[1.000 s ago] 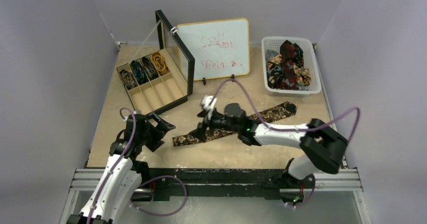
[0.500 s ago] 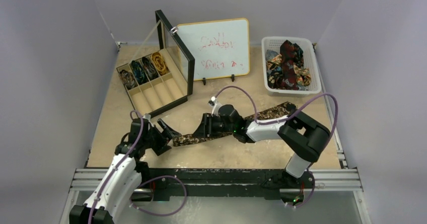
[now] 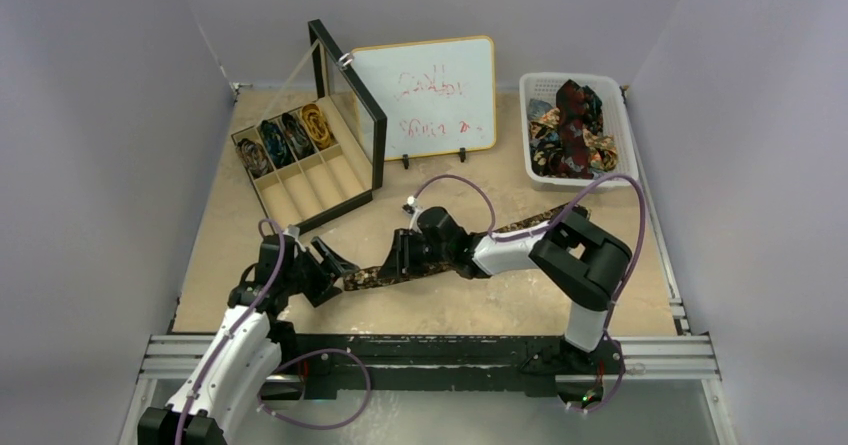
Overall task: Roll the ties
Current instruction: Roll the tie at the center of the board.
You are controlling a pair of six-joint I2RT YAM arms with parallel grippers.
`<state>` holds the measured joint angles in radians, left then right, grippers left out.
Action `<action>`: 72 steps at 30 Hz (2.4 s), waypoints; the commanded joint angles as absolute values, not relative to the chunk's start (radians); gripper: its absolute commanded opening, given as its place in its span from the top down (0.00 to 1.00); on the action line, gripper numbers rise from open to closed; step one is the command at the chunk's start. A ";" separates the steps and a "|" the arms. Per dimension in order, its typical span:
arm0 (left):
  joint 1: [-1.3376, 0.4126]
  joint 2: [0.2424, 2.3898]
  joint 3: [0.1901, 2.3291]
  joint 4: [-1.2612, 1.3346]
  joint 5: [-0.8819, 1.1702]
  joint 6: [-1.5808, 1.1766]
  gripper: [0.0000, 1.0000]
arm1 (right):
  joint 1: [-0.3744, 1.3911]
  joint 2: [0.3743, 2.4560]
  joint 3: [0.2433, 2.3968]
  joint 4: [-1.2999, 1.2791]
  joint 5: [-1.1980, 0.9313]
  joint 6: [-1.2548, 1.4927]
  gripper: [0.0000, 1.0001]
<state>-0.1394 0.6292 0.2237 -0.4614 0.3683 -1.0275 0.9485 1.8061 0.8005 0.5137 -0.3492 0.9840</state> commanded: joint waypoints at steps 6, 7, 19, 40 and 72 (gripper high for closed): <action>-0.140 0.631 0.219 -0.422 0.388 -1.002 0.34 | 0.949 1.848 0.845 0.484 -0.352 0.991 0.73; -0.140 0.630 0.219 -0.422 0.388 -1.000 0.34 | 0.947 1.853 0.847 0.481 -0.353 0.991 0.74; -0.147 0.630 0.211 -0.410 0.390 -0.989 0.52 | 0.935 1.887 0.839 0.481 -0.379 0.996 0.81; -0.150 0.694 0.171 -0.304 0.428 -0.871 0.71 | 0.926 1.922 0.870 0.466 -0.421 0.994 0.80; -0.150 0.729 0.233 -0.281 0.464 -0.838 1.00 | 0.923 1.902 0.956 0.318 -0.288 0.896 0.89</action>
<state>-0.1463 0.7258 0.1783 -0.3038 0.4431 -0.8661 0.9237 1.8786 0.9371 0.3187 -0.3256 0.9131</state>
